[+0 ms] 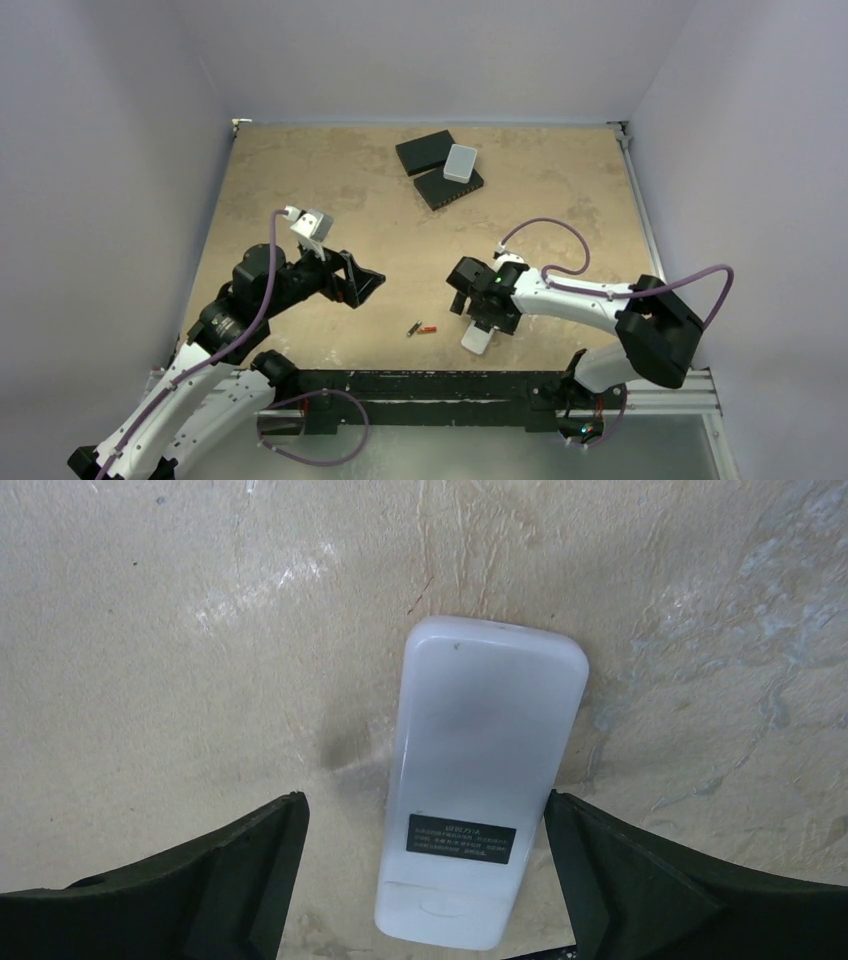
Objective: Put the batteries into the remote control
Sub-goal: Pick up the remote control from the center of the board.
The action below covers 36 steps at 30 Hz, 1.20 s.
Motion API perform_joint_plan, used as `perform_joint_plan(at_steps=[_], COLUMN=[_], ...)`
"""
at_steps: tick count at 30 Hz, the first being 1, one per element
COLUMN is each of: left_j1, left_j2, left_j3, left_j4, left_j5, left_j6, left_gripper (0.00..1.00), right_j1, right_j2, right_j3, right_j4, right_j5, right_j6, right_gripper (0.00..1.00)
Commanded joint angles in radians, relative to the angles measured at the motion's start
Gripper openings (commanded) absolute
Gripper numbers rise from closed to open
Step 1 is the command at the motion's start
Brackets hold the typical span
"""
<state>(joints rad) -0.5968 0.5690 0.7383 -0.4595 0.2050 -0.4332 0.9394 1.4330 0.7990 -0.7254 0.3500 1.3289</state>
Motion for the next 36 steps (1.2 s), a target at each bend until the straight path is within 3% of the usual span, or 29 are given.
perform_joint_plan(at_steps=[1,20,36], left_j1=[0.002,0.002,0.002], left_j2=[-0.006,-0.017,-0.019], left_j3=[-0.002,-0.004,-0.005], left_j4=[0.030,0.032,0.032], left_j5=[0.014,0.024,0.027], left_j6=[0.018,0.017,0.017], left_gripper=[0.98,0.98,0.98], right_j1=[0.027,0.091,0.111], right_j2=[-0.010,-0.065,-0.011], right_j3=[0.001,-0.068,-0.044], right_j4=[-0.024,-0.064,-0.073], right_j5=[0.009,0.005,0.018], right_j6=[0.075,0.235,0.257], right_gripper=[0.99,0.93,0.85])
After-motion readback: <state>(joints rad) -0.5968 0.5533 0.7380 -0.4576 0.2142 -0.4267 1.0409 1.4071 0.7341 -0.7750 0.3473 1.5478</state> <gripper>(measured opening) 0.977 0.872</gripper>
